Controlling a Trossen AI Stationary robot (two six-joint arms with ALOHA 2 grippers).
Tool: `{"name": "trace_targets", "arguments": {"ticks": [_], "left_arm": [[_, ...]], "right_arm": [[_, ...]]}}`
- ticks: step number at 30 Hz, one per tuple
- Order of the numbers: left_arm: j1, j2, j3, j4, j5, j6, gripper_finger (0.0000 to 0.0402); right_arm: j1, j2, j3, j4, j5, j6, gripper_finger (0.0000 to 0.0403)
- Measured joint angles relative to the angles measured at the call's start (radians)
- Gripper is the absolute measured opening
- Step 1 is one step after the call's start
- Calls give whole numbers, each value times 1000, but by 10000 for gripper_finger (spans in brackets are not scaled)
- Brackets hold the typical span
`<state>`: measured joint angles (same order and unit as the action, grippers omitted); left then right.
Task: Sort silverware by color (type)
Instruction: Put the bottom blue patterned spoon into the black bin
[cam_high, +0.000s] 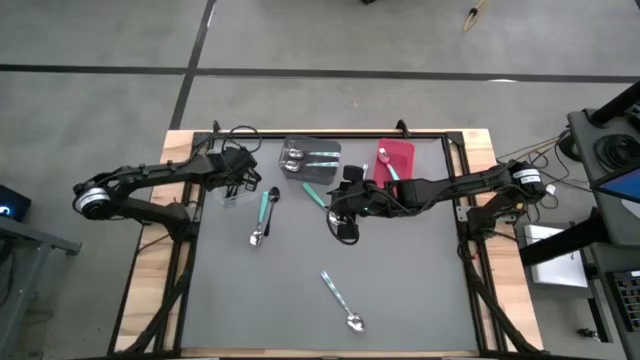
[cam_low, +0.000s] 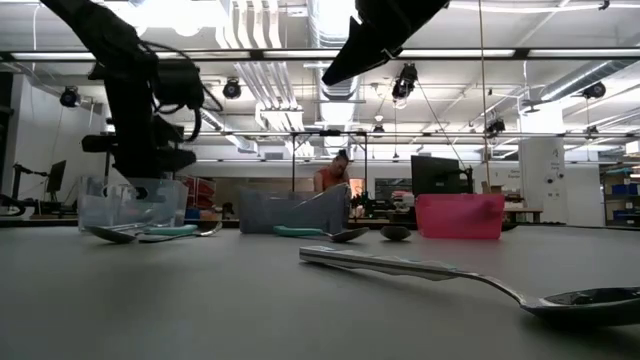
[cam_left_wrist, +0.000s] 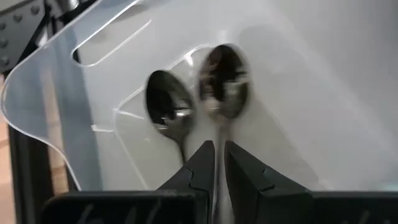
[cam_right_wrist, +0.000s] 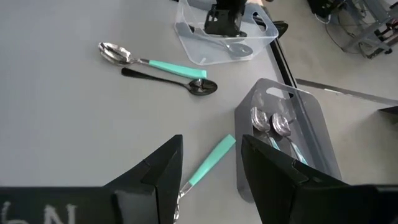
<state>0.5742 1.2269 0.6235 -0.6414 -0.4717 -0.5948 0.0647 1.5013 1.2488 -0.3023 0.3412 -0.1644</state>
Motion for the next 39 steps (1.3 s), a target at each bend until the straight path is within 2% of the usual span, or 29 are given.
{"name": "trace_targets", "arguments": {"ticks": [4, 11, 18, 22, 30, 39], "left_arm": [[-138, -100, 0, -39, -25, -52, 19], [-546, -261, 0, -32, -200, -132, 19], [-901, -292, 0, 24, -409, -139, 19], [-1053, -273, 1, 70, -466, -140, 19], [-1236, -210, 2, 153, -499, -147, 20], [-1249, -133, 2, 199, -499, -113, 20]], "right_arm": [[0, 0, 0, 23, 0, 23, 155], [0, 0, -1, 44, -1, 187, 155], [5, 0, -27, 19, -5, 376, 155], [7, 0, -27, 47, -5, 467, 155], [64, 0, -19, 79, -36, 559, 155], [161, 0, -19, 74, -36, 593, 155]]}}
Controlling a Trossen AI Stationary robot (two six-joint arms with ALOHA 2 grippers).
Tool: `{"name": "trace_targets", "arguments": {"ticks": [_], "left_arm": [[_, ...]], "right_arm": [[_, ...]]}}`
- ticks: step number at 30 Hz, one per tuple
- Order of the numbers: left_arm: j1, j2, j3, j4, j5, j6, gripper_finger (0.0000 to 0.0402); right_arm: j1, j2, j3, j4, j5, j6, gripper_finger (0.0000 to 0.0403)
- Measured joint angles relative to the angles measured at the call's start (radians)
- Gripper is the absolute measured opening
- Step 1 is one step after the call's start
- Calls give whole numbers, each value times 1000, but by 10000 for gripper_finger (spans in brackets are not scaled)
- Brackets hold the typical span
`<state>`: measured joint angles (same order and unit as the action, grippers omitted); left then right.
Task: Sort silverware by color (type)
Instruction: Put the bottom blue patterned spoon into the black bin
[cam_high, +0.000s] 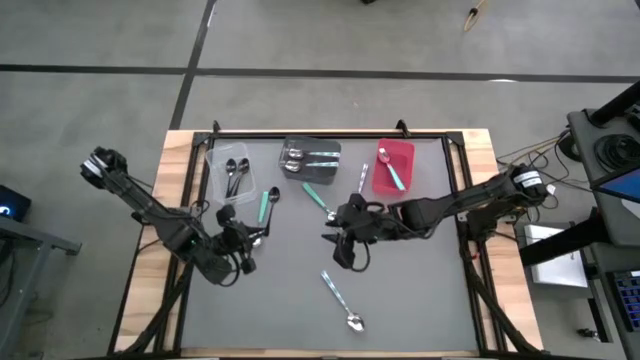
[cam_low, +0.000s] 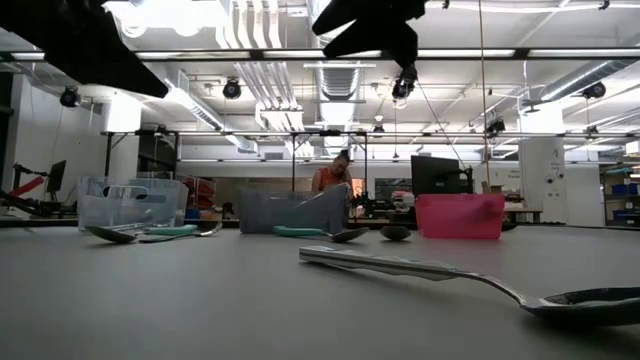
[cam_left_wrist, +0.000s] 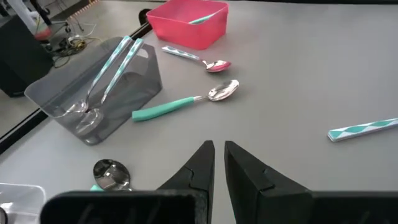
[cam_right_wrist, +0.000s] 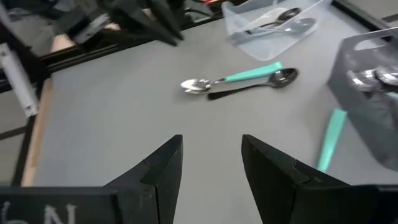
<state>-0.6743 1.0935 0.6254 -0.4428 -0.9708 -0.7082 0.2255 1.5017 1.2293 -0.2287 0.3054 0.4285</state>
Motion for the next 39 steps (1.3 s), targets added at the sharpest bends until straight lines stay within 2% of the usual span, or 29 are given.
{"name": "trace_targets", "arguments": {"ticks": [9, 21, 27, 34, 39], "left_arm": [[0, 18, 0, 24, 1, 0, 20], [3, 18, 0, 49, -28, 68, 20], [3, 18, 0, 49, -82, 106, 20], [5, 18, 0, 48, -179, 185, 20], [5, 18, 0, 47, -278, 223, 20]], "right_arm": [[37, 0, 0, -82, 1, 66, 155], [36, 0, 0, -304, 1, 278, 155], [29, 0, 0, -438, 0, 428, 155], [1, 0, 7, -707, -1, 643, 155], [-51, 0, 5, -786, 4, 694, 155]]}}
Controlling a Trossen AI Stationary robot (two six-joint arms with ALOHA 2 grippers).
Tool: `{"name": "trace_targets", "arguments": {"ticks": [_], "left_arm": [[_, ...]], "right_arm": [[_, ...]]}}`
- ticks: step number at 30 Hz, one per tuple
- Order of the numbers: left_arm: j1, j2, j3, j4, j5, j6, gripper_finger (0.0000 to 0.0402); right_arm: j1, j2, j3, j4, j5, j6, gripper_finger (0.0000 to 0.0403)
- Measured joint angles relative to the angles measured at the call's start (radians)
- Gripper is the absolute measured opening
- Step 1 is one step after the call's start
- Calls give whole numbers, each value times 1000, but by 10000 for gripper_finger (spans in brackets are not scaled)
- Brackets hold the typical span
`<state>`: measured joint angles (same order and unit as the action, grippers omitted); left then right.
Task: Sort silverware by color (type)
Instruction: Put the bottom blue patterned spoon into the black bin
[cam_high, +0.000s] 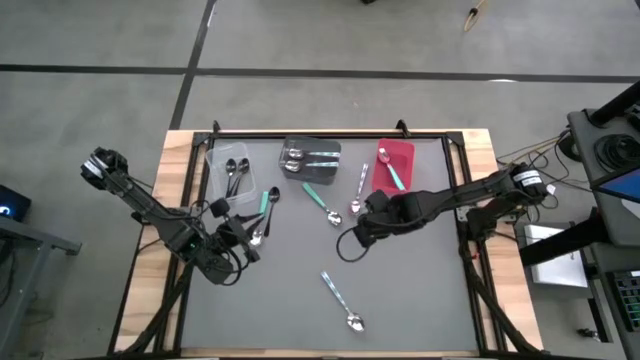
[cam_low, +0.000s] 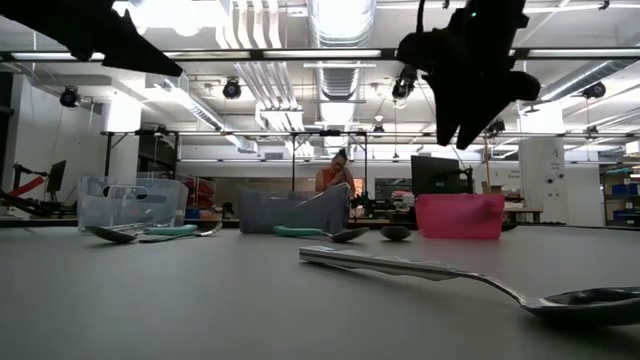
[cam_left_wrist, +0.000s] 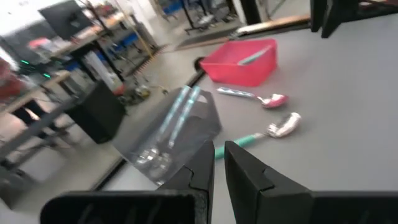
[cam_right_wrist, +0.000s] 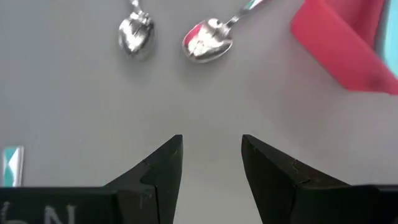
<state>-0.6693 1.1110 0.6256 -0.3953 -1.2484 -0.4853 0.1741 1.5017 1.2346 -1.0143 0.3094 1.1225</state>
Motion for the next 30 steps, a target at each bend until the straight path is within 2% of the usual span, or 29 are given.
{"name": "trace_targets", "arguments": {"ticks": [4, 9, 15, 21, 30], "left_arm": [[0, 0, 0, 0, -48, 3, 20], [0, 0, 0, 3, -49, -8, 20], [0, 0, 0, 8, -50, -24, 20], [0, 0, 0, 23, -51, -25, 20], [0, 0, 0, 56, -52, -25, 20]], "right_arm": [[-43, 0, 0, 19, 6, -45, 155], [-83, 8, -2, 109, 8, -144, 155], [-90, 19, -2, 242, 5, -254, 155], [-81, 27, -1, 284, -8, -303, 155], [-72, 71, -1, 306, -102, -314, 155]]}}
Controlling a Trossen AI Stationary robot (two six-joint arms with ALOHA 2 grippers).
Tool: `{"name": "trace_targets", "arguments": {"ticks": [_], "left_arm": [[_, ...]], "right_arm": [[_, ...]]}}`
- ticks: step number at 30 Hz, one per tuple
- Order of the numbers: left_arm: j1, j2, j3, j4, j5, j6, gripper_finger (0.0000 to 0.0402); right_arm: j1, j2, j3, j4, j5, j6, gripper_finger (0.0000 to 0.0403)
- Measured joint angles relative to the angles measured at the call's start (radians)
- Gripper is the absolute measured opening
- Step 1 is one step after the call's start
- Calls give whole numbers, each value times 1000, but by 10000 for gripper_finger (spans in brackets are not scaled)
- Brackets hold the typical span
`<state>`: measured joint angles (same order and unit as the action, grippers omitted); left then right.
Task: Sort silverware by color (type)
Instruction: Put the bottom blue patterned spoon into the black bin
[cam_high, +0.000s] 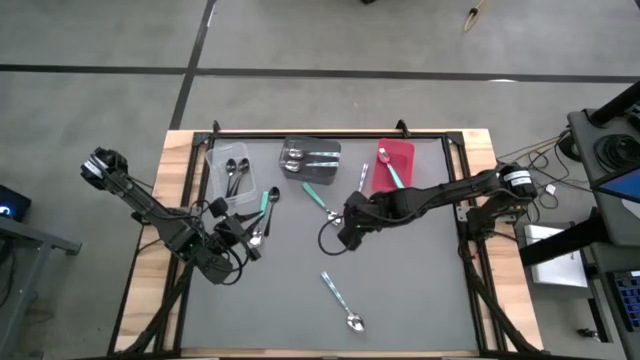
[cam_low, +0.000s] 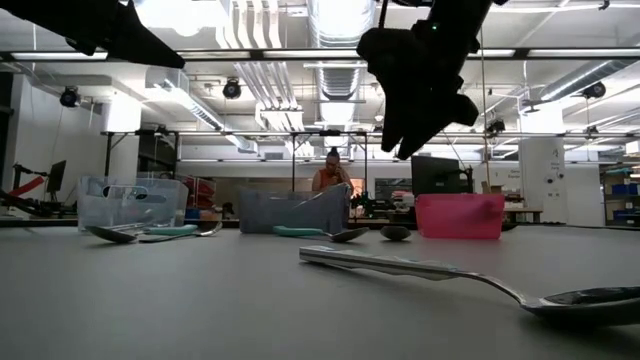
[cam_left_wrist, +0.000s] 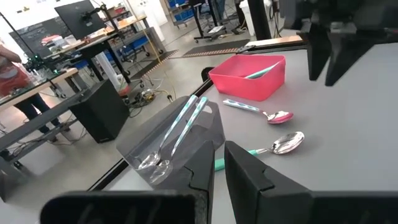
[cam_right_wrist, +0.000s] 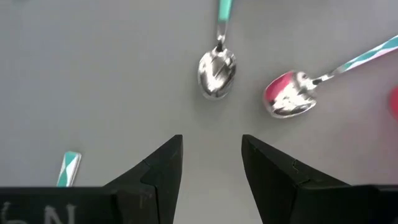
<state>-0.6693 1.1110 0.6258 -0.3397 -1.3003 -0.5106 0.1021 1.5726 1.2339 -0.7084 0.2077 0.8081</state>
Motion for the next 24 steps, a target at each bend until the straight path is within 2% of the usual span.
{"name": "trace_targets", "arguments": {"ticks": [10, 24], "left_arm": [[0, 0, 0, 9, 1, 0, 20], [2, 0, 0, 18, 2, 0, 20]], "right_arm": [[20, 58, 17, 22, -108, -9, 155], [95, 151, 172, 12, -218, -41, 155]]}}
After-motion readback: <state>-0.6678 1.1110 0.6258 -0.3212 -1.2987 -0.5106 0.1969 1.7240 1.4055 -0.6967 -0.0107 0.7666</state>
